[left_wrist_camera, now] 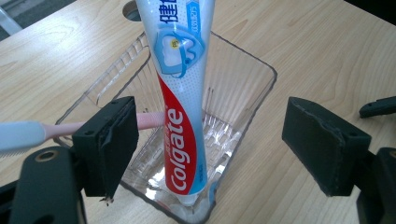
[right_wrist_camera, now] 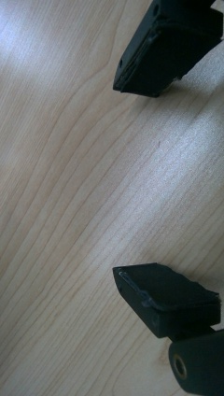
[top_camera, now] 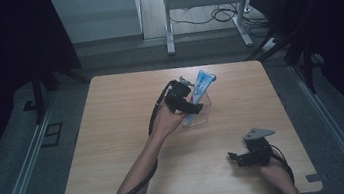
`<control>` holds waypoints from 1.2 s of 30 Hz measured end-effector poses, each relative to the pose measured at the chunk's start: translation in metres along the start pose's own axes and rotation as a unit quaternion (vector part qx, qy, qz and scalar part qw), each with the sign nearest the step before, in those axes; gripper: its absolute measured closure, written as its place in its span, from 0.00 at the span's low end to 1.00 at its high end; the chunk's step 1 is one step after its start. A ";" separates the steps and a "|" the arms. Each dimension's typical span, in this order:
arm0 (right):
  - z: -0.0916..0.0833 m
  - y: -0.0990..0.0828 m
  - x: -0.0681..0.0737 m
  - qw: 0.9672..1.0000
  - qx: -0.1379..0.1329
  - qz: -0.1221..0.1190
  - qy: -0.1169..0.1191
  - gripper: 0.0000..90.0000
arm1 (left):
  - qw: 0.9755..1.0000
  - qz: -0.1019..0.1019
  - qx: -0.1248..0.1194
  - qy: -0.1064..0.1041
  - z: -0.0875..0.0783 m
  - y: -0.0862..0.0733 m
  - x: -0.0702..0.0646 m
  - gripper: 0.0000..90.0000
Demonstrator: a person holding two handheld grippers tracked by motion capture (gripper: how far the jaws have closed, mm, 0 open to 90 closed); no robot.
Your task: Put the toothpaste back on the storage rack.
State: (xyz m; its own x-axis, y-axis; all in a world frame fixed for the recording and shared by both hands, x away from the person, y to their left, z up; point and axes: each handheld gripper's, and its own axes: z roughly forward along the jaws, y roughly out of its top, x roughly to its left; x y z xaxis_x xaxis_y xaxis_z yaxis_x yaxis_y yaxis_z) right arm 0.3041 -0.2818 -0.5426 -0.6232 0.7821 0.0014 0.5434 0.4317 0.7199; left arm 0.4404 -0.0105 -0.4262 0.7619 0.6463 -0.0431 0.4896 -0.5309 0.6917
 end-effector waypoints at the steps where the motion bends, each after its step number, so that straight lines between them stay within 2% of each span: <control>1: 0.000 0.000 0.000 1.000 0.000 0.000 0.000 0.11 | 1.000 -0.002 -0.002 -0.001 -0.001 -0.001 -0.001 0.21; 9: 0.000 0.000 0.000 1.000 0.000 0.000 0.000 0.11 | 1.000 0.000 -0.005 -0.005 -0.007 -0.008 -0.001 0.19; 16: 0.000 0.000 0.000 1.000 0.000 0.000 0.000 0.11 | 1.000 -0.015 -0.012 -0.018 -0.011 -0.017 0.001 0.19; 24: 0.000 0.000 0.000 1.000 0.000 0.000 0.000 0.11 | 0.999 -0.020 -0.021 -0.025 -0.013 -0.026 0.000 0.18; 31: 0.000 0.000 0.000 1.000 0.000 0.000 0.000 0.11 | 0.999 -0.012 -0.023 -0.021 -0.017 -0.029 -0.001 0.18; 33: 0.000 0.000 0.000 1.000 0.000 0.000 0.000 0.11 | 0.999 -0.015 -0.026 -0.021 -0.018 -0.030 -0.002 0.18; 35: 0.000 0.000 0.000 1.000 0.000 0.000 0.000 0.11 | 0.999 -0.007 -0.024 -0.020 -0.020 -0.031 -0.001 0.18; 36: 0.000 0.000 0.000 1.000 0.000 0.000 0.000 0.11 | 0.999 -0.011 -0.027 -0.022 -0.021 -0.032 -0.002 0.18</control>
State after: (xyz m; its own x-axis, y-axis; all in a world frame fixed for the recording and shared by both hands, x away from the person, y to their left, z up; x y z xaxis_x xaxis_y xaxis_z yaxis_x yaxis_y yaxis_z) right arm 0.3041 -0.2817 -0.5426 -0.6228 0.7824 0.0014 0.5436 0.4315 0.7199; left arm 0.4145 0.0162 -0.4332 0.7697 0.6321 -0.0895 0.4839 -0.4861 0.7277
